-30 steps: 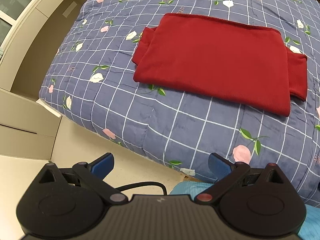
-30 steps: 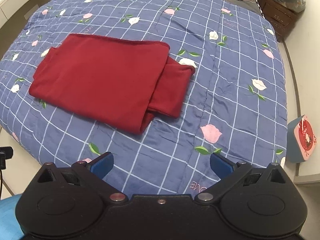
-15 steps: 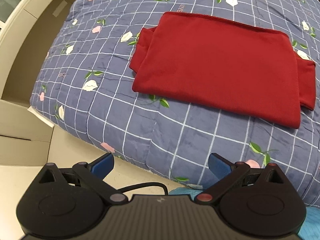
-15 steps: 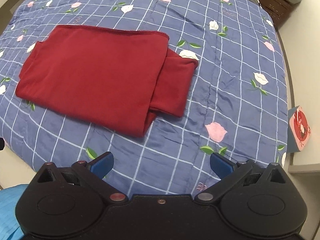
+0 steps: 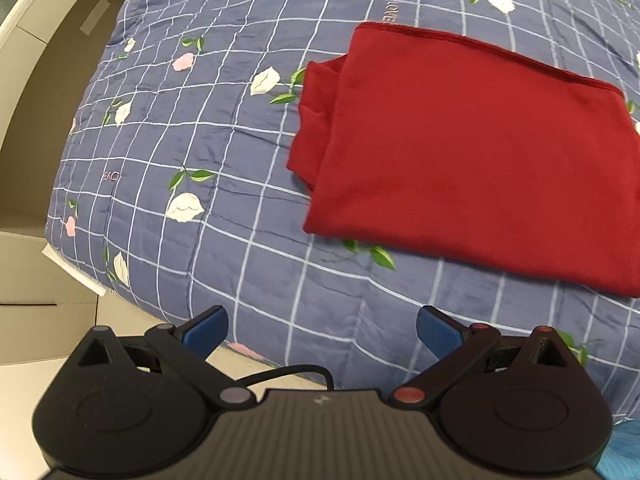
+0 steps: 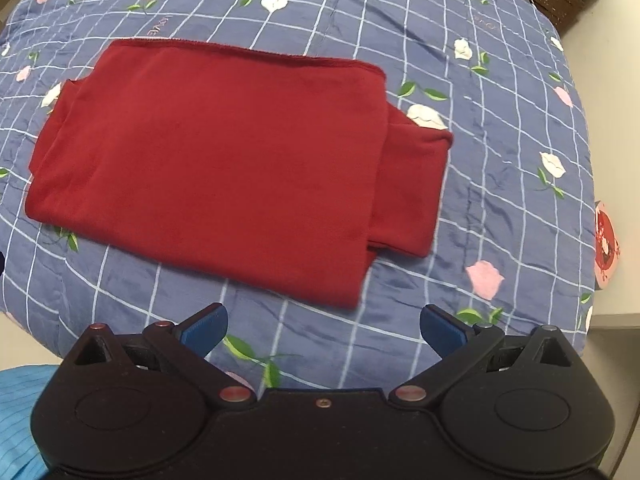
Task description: Fold small clothes
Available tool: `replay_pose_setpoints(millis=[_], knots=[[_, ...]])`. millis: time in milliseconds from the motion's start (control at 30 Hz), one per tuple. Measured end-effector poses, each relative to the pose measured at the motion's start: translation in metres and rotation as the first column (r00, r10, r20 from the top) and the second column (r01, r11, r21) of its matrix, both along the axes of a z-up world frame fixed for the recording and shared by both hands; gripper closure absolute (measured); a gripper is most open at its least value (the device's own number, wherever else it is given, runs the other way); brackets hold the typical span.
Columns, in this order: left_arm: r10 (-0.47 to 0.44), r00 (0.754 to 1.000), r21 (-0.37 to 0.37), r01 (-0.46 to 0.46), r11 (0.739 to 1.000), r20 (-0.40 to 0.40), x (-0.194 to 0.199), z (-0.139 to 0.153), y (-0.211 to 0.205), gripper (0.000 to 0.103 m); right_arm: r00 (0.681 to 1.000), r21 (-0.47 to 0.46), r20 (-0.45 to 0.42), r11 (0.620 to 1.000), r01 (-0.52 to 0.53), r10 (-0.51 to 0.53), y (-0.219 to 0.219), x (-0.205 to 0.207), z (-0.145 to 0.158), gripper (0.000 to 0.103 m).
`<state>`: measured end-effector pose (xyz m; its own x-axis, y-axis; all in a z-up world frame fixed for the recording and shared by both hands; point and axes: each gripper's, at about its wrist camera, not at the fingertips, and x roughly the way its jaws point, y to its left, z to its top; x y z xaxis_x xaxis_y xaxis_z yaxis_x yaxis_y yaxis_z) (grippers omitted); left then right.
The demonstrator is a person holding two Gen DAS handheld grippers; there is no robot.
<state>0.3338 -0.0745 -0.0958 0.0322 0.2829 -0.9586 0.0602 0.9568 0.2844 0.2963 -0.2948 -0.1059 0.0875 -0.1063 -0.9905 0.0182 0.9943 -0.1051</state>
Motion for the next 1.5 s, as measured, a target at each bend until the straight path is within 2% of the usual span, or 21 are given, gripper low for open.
replay_pose_setpoints(millis=[200,500,833,1100,1200,1367,1500], knots=[[-0.012,0.999,0.006,0.012,1.0,-0.034,0.021,-0.016,0.026,0.001,0.999,-0.013,-0.036,1.0,0.015,-0.016,0.027,0.014,-0.015,0.001],[-0.036,0.995,0.017,0.038,0.999,-0.09,0.032,-0.039,0.048,0.001,0.998,-0.031,-0.052,0.999,-0.024,0.023,0.066,0.027,-0.023,0.001],[-0.053,0.993,0.026,0.056,0.998,-0.102,0.047,-0.054,0.055,0.001,0.997,-0.03,-0.068,0.999,-0.039,0.036,0.083,0.036,-0.031,0.001],[-0.052,0.997,0.029,0.054,0.998,-0.064,0.064,-0.058,0.06,0.001,0.997,-0.015,-0.065,0.999,-0.047,0.046,0.091,0.056,-0.042,0.001],[-0.046,0.997,0.032,0.048,0.998,-0.056,0.07,-0.059,0.06,0.001,0.997,0.002,-0.063,0.999,-0.046,0.046,0.091,0.069,-0.054,0.001],[-0.039,0.998,0.042,0.041,0.998,-0.044,0.075,-0.055,0.062,0.001,0.997,-0.031,-0.05,0.998,-0.052,0.051,0.09,0.09,-0.08,0.001],[-0.043,0.998,0.052,0.045,0.998,-0.039,0.076,-0.052,0.063,0.001,0.989,-0.098,-0.082,0.987,-0.129,0.121,0.097,0.099,-0.109,0.001]])
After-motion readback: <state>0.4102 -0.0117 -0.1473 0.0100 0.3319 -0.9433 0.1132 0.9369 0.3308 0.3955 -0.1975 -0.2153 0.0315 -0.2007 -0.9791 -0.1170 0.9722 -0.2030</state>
